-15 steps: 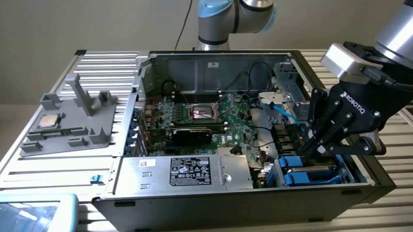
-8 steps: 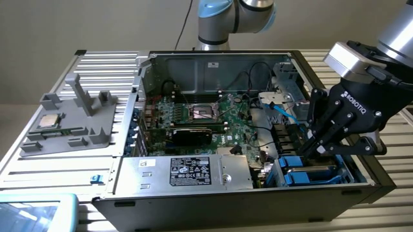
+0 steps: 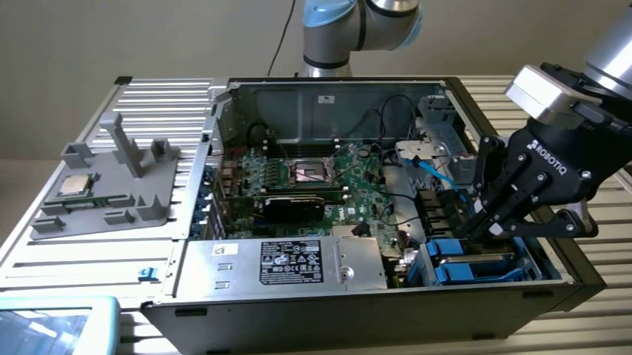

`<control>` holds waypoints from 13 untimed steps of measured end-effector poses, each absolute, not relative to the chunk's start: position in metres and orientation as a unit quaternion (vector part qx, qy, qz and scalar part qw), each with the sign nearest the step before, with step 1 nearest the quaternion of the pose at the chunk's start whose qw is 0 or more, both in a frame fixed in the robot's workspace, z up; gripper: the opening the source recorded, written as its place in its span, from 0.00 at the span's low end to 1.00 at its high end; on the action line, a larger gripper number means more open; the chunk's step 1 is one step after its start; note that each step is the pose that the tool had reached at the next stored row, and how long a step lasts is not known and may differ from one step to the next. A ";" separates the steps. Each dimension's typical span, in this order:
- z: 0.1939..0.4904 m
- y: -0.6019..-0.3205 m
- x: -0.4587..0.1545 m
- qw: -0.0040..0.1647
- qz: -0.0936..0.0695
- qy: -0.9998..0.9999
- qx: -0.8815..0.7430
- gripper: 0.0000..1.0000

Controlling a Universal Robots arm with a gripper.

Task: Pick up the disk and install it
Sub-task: 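Insert the second disk wire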

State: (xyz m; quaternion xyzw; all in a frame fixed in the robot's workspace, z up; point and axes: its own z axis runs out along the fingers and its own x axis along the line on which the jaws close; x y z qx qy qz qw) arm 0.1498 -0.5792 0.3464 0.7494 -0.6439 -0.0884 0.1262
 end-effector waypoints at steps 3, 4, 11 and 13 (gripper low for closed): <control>0.346 -0.579 0.150 0.130 -0.092 -0.641 0.751 0.15; 0.345 -0.578 0.151 0.131 -0.093 -0.640 0.751 0.15; 0.342 -0.575 0.154 0.133 -0.094 -0.634 0.756 0.15; 0.341 -0.574 0.154 0.135 -0.096 -0.633 0.756 0.15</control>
